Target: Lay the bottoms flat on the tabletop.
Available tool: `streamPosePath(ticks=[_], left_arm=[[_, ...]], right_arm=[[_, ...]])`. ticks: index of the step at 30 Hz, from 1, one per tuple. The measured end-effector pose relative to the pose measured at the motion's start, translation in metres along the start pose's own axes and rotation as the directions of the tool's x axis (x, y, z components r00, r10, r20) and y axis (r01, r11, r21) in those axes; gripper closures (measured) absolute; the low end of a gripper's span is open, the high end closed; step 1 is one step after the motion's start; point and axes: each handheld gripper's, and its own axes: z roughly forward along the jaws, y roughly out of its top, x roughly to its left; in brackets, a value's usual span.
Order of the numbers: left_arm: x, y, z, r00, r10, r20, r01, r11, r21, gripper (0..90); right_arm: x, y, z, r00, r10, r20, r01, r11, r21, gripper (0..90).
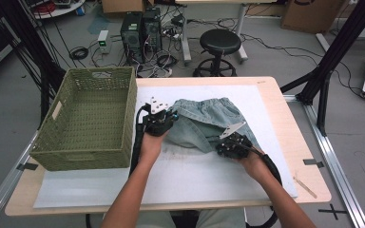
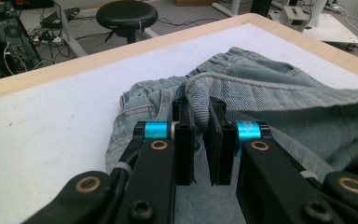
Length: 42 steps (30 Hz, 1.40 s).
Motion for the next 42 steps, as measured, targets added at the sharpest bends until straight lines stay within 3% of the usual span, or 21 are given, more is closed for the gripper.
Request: streamPosePath(ticks=[1,2,4,6,8,10,14,17,22,24,25,28,29,32,34,35,37,42], left_arm=[[0.0,0.0,0.0,1.0,0.0,0.0,0.0,1.0,0.0,82.3],[0.001,0.0,0.0,1.0,0.003,-0.001,-0.003,1.0,0.006,82.3],[0.001,-0.001,0.001,1.0,-0.002,0.001,0.002,0.9999,0.011,82.3],[-0.001,-0.002,0.001,1.0,-0.001,0.001,0.001,0.9999,0.011,82.3],[-0.002,-0.002,0.0,1.0,0.005,0.004,-0.005,0.9999,0.012,82.2],[-0.002,-0.002,0.0,1.0,0.004,0.006,-0.004,1.0,0.009,82.2],[-0.003,-0.002,-0.002,1.0,0.006,0.008,-0.006,1.0,0.006,82.2],[-0.004,-0.002,-0.002,0.9999,0.007,0.009,-0.007,1.0,0.002,82.2],[-0.005,-0.004,-0.009,0.9997,0.014,0.021,-0.014,0.9999,-0.002,81.9],[-0.005,-0.005,-0.014,0.9995,0.015,0.027,-0.015,0.9999,-0.004,81.9],[-0.006,-0.006,-0.017,0.9994,0.014,0.031,-0.014,0.9999,-0.006,82.0],[-0.009,-0.011,-0.033,0.9979,0.04,0.051,-0.04,0.9992,-0.002,82.0],[-0.009,-0.011,-0.033,0.9979,0.04,0.051,-0.04,0.9992,-0.002,82.0],[-0.012,-0.019,-0.047,0.9967,0.052,0.063,-0.051,0.9987,-0.003,82.0],[-0.014,-0.027,-0.057,0.9963,0.059,0.063,-0.059,0.9982,0.001,82.0],[-0.015,-0.031,-0.061,0.9962,0.057,0.065,-0.058,0.9983,0.006,81.9],[-0.016,-0.04,-0.071,0.9959,0.054,0.073,-0.055,0.9984,0.016,81.8],[-0.016,-0.064,-0.094,0.9955,0.052,0.08,-0.056,0.9969,0.055,80.5]], right_arm=[[0.0,-0.002,-0.003,0.9958,0.0,-0.091,0.001,1.0,0.011,86.8],[0.001,-0.005,-0.007,0.9903,-0.015,-0.138,0.017,1.0,0.011,86.7],[0.001,-0.009,-0.017,0.9886,-0.02,-0.15,0.019,1.0,-0.005,85.9],[-0.001,-0.01,-0.022,0.9897,-0.009,-0.143,0.006,1.0,-0.026,84.8],[-0.003,-0.013,-0.035,0.9899,0.016,-0.141,-0.032,0.993,-0.11,78.2],[-0.002,-0.014,-0.037,0.9889,0.025,-0.146,-0.044,0.991,-0.128,76.9],[0.022,-0.014,-0.035,0.9875,-0.059,-0.146,0.033,0.984,-0.174,75.8],[0.037,-0.013,-0.023,0.9931,-0.079,-0.086,0.063,0.982,-0.176,69.1],[0.042,-0.005,-0.003,0.9997,-0.023,-0.004,0.022,0.985,-0.171,66.6],[0.042,-0.003,-0.001,0.9997,-0.025,-0.007,0.024,0.986,-0.164,71.4],[0.045,-0.002,0.001,0.9986,-0.046,-0.025,0.042,0.988,-0.146,86.1],[0.05,-0.005,-0.002,0.9927,-0.084,-0.087,0.07,0.987,-0.146,88.5],[0.05,-0.005,-0.002,0.9927,-0.084,-0.087,0.07,0.987,-0.146,88.5],[0.056,-0.011,-0.012,0.98,-0.123,-0.157,0.096,0.981,-0.169,88.6],[0.057,-0.017,-0.02,0.971,-0.128,-0.202,0.089,0.978,-0.191,89.3],[0.056,-0.022,-0.027,0.9736,-0.109,-0.201,0.065,0.975,-0.214,82.9],[0.055,-0.025,-0.031,0.9764,-0.101,-0.191,0.056,0.972,-0.227,82.7],[0.033,-0.049,-0.065,0.9931,0.0,-0.117,-0.036,0.951,-0.306,76.4]])
